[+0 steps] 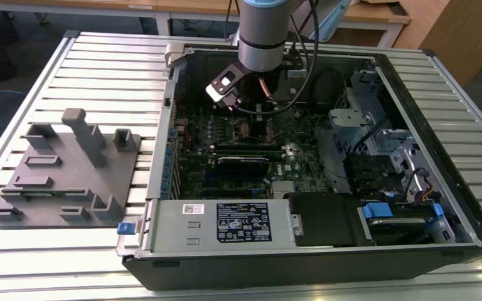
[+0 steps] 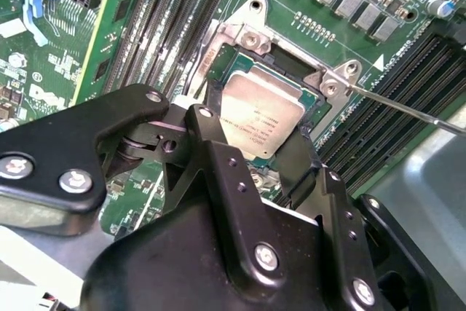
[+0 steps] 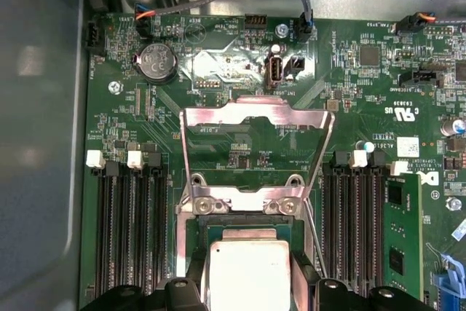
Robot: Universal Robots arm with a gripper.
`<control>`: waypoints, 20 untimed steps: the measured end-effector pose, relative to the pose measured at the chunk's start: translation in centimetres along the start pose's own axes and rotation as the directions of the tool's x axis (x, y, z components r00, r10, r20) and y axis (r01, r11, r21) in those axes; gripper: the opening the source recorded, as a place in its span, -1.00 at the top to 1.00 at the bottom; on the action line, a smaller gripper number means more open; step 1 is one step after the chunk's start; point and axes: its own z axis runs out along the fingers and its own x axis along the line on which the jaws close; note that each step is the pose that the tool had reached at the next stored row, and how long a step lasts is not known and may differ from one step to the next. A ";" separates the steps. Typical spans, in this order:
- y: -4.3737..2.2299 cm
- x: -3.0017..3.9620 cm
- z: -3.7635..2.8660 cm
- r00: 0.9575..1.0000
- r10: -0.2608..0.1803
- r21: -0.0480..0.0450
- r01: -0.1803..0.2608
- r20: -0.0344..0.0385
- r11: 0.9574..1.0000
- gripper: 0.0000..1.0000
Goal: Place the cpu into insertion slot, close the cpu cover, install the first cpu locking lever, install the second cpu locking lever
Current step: 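Place the cpu into insertion slot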
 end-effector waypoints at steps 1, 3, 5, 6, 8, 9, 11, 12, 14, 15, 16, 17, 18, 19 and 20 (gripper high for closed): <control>0.00 0.00 0.00 1.000 0.000 0.000 0.000 0.000 1.000 -0.08; 0.00 0.01 0.01 1.000 0.000 0.000 0.000 0.000 1.000 -0.08; 0.01 0.01 0.02 1.000 0.000 0.000 0.000 0.000 1.000 -0.08; 0.05 0.01 0.02 1.000 0.000 0.000 0.000 -0.001 1.000 -0.08; 0.11 0.01 0.02 1.000 0.000 0.000 0.000 0.000 1.000 -0.08; 0.12 0.01 0.02 1.000 0.000 0.000 0.000 0.000 1.000 -0.08; 0.17 0.01 0.02 1.000 0.000 0.000 0.000 0.000 1.000 -0.08; 0.19 0.01 0.02 1.000 0.000 0.000 0.000 0.000 1.000 -0.08; 0.24 0.01 0.02 1.000 0.000 0.000 0.000 0.000 1.000 -0.08; 0.24 0.01 0.02 1.000 0.000 0.000 0.000 0.000 1.000 -0.08; 0.24 0.01 0.02 1.000 0.000 0.000 0.000 0.000 1.000 -0.08; 0.24 0.01 0.02 1.000 0.000 0.000 0.000 0.000 1.000 -0.08; 0.25 0.01 0.02 1.000 0.000 0.000 0.000 0.000 1.000 -0.08; 0.25 0.01 0.03 1.000 0.000 0.000 0.000 0.000 1.000 -0.08; 0.25 0.01 0.03 1.000 0.000 0.000 0.000 0.000 1.000 -0.08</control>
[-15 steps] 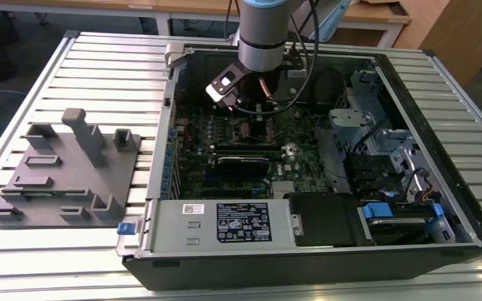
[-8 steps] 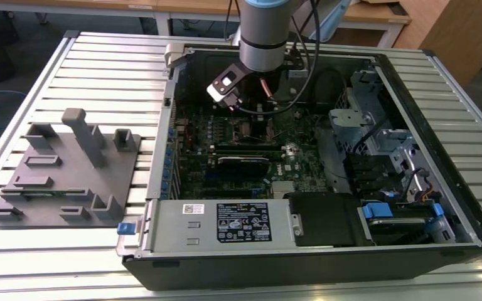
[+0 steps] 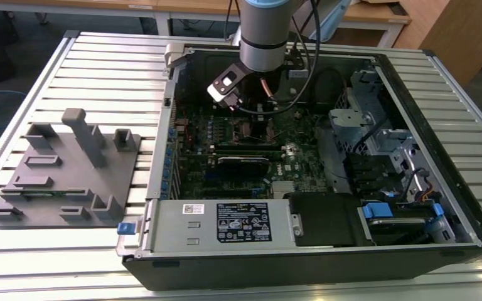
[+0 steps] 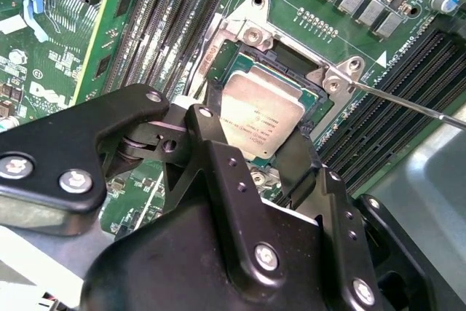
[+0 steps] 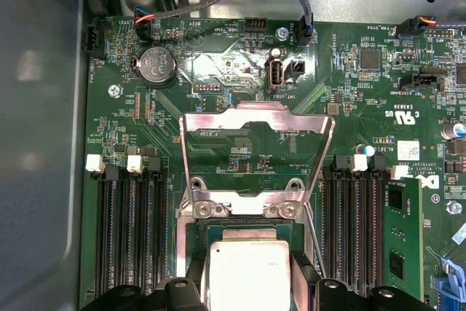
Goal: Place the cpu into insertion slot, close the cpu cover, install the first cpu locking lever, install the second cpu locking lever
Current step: 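Place the cpu into insertion slot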
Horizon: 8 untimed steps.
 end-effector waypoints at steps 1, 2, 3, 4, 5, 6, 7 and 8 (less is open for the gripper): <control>0.00 0.00 0.00 1.000 0.000 0.000 0.000 0.000 1.000 -0.08; 0.00 0.00 0.01 1.000 0.000 0.000 0.000 0.000 1.000 -0.08; 0.00 0.00 0.01 1.000 0.000 0.000 0.000 0.000 1.000 -0.08; 0.00 0.00 0.03 1.000 0.000 0.000 0.000 0.000 1.000 -0.08; 0.00 0.00 0.08 1.000 0.000 0.000 0.000 0.000 1.000 -0.08; -0.01 0.00 0.13 1.000 0.000 0.000 0.000 0.000 1.000 -0.08; -0.02 -0.01 0.18 1.000 0.000 0.000 0.000 0.001 1.000 -0.08; -0.02 -0.02 0.21 1.000 0.000 0.001 0.000 0.001 1.000 -0.08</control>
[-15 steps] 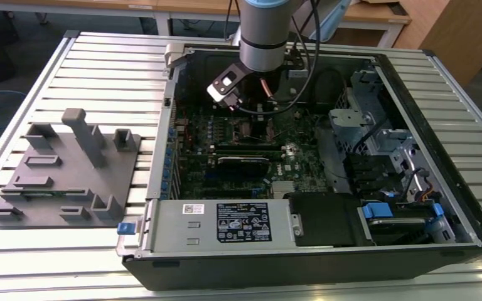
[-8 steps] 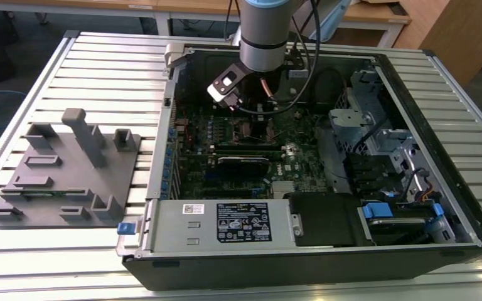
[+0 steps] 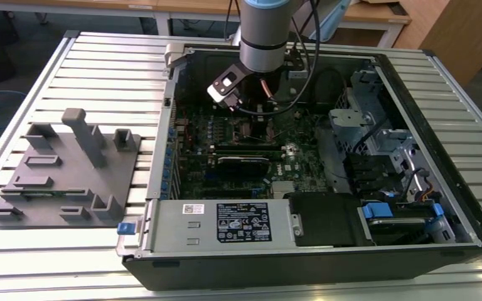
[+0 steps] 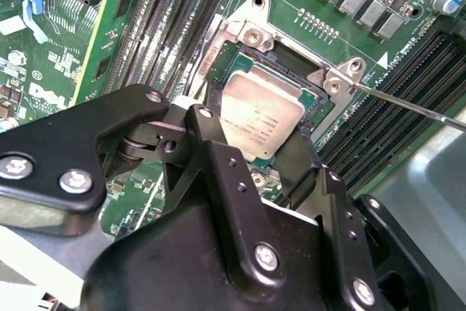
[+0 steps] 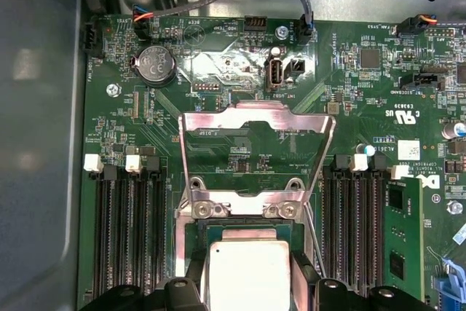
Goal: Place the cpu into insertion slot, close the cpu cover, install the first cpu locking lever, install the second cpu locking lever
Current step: 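Place the cpu into insertion slot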
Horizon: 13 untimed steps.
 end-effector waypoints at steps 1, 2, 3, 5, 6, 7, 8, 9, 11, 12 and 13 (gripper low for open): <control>0.00 0.00 0.02 1.000 0.000 0.000 0.000 0.000 1.000 -0.08; 0.00 0.01 0.03 1.000 0.000 0.000 0.000 0.000 1.000 -0.08; 0.01 0.02 0.05 1.000 0.000 -0.001 0.000 -0.001 1.000 -0.08; 0.01 0.02 0.06 1.000 0.000 -0.001 0.000 -0.001 1.000 -0.08; 0.01 0.02 0.05 1.000 0.000 -0.001 0.000 -0.001 1.000 -0.08; 0.01 0.02 0.06 1.000 0.000 -0.001 0.000 -0.001 1.000 -0.08; 0.01 0.02 0.06 1.000 0.000 -0.001 0.000 -0.001 1.000 -0.08; 0.01 0.02 0.06 1.000 0.000 -0.001 0.000 -0.001 1.000 -0.08; 0.01 0.02 0.06 1.000 0.000 -0.001 0.000 -0.001 1.000 -0.08; 0.01 0.02 0.06 1.000 0.000 -0.001 0.000 -0.001 1.000 -0.08; 0.01 0.02 0.06 1.000 0.000 -0.001 0.000 -0.001 1.000 -0.08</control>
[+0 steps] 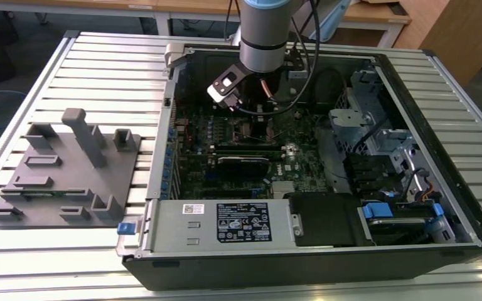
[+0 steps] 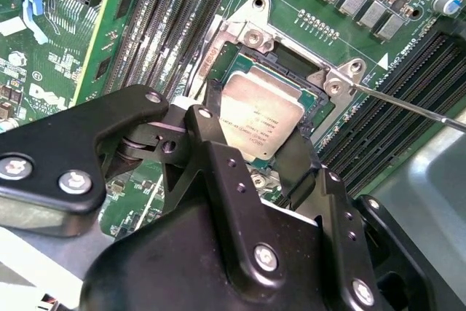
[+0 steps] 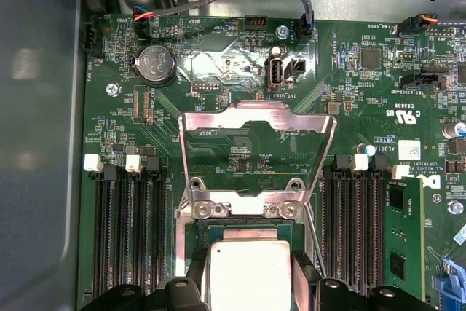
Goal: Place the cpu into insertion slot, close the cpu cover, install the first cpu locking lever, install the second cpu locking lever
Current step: 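Place the cpu into insertion slot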
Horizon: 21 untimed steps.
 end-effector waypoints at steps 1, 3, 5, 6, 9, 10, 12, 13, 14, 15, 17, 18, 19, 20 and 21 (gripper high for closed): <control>0.00 0.00 0.00 1.000 0.000 0.000 0.000 0.000 1.000 -0.08; 0.00 0.00 -0.04 1.000 0.000 0.000 0.000 0.000 1.000 -0.08; 0.03 0.03 -0.16 1.000 0.000 -0.001 0.000 -0.002 1.000 -0.08; 0.03 0.02 -0.23 1.000 0.000 -0.001 0.000 -0.001 1.000 -0.08; 0.01 -0.01 -0.28 1.000 0.000 0.000 0.000 0.000 1.000 -0.08; 0.01 -0.01 -0.28 1.000 0.000 0.000 0.000 0.000 1.000 -0.08; 0.01 0.00 -0.28 1.000 0.000 0.000 0.000 -0.001 1.000 -0.08; 0.01 -0.01 -0.28 1.000 0.000 0.000 0.000 -0.001 1.000 -0.08; 0.01 -0.01 -0.28 1.000 0.000 0.000 0.000 0.000 1.000 -0.08; 0.01 0.01 -0.28 1.000 0.000 0.000 0.000 0.000 1.000 -0.08; 0.01 0.02 -0.27 1.000 0.000 0.000 0.000 0.000 1.000 -0.08; 0.01 0.04 -0.26 1.000 0.000 0.000 0.000 -0.001 1.000 -0.08; 0.01 0.05 -0.25 1.000 0.000 0.000 0.000 -0.001 1.000 -0.08; 0.01 0.06 -0.24 1.000 0.000 0.000 0.000 0.000 1.000 -0.08; 0.01 0.06 -0.20 1.000 0.000 0.000 0.000 -0.001 1.000 -0.08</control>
